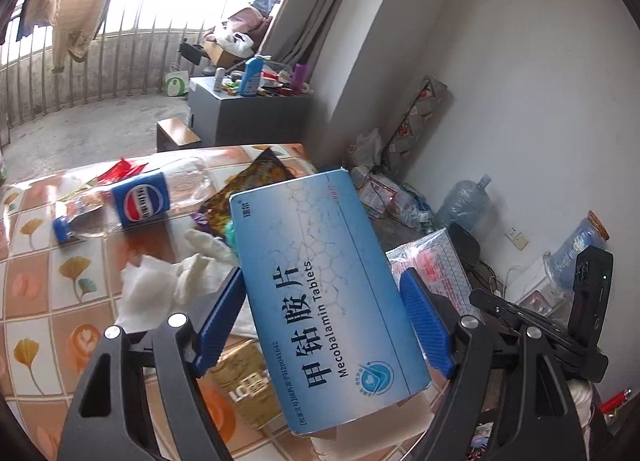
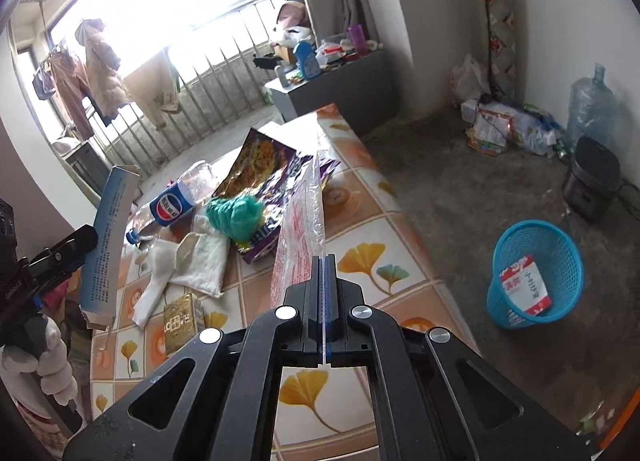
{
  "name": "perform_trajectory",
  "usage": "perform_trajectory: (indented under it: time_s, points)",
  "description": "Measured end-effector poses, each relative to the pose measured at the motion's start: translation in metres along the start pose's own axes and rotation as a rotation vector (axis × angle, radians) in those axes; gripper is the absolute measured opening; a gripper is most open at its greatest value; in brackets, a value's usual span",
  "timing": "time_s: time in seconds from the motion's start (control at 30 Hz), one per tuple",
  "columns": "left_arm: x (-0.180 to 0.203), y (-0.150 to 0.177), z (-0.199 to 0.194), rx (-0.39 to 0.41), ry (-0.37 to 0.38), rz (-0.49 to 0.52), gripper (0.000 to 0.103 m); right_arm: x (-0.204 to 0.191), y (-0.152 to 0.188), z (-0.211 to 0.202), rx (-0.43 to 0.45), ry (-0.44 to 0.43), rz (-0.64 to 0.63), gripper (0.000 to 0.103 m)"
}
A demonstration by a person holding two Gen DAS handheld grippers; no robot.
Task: Collect trash
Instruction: 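Carry the box over the blue wastebasket and open the left tool, then move the left tool back over the table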
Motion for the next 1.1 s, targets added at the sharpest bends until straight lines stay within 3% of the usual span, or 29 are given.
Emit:
perform_trajectory:
  time_s: [0.13, 0.33, 0.47, 0.63, 0.7, 0.73, 0.8, 0.97, 1.1]
  points:
    - [0.048, -0.027, 0.049, -0.051, 0.112, 0.068, 0.077, 0.050, -0.018, -0.014, 0.068, 0.109, 0.071, 0.000]
    - [0.138, -0.053, 0.153, -0.208, 0.288, 0.159, 0.077, 0.135, -0.028, -0.008, 0.083, 0.257, 0.214, 0.000]
    - [0.199, -0.049, 0.228, -0.327, 0.361, 0.216, 0.077, 0.189, -0.028, 0.016, 0.054, 0.324, 0.318, 0.000]
    - [0.267, -0.028, 0.315, -0.444, 0.402, 0.280, 0.078, 0.245, -0.027, 0.054, 0.022, 0.409, 0.402, 0.000]
    - [0.289, -0.013, 0.352, -0.492, 0.399, 0.319, 0.082, 0.268, -0.023, 0.073, 0.002, 0.430, 0.447, 0.005]
    - [0.296, -0.006, 0.366, -0.507, 0.385, 0.330, 0.083, 0.280, -0.019, 0.082, -0.002, 0.427, 0.466, 0.006]
    - [0.305, 0.009, 0.391, -0.540, 0.362, 0.343, 0.084, 0.299, -0.008, 0.099, -0.029, 0.475, 0.494, 0.035]
    - [0.290, 0.021, 0.401, -0.559, 0.352, 0.264, 0.084, 0.315, 0.020, 0.101, -0.040, 0.492, 0.562, 0.035]
    - [0.276, 0.008, 0.380, -0.488, 0.353, 0.288, 0.084, 0.306, 0.023, 0.088, -0.017, 0.490, 0.554, 0.036]
Point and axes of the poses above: each gripper's, at about its wrist camera, not at the fingertips, and z roughly the way its jaws point, x to its right, y to its underside, the point moved 1 cm from there along z, roughly the way its jaws point, and after that the axes turned 2 degrees about z, right-handed, at the moved point
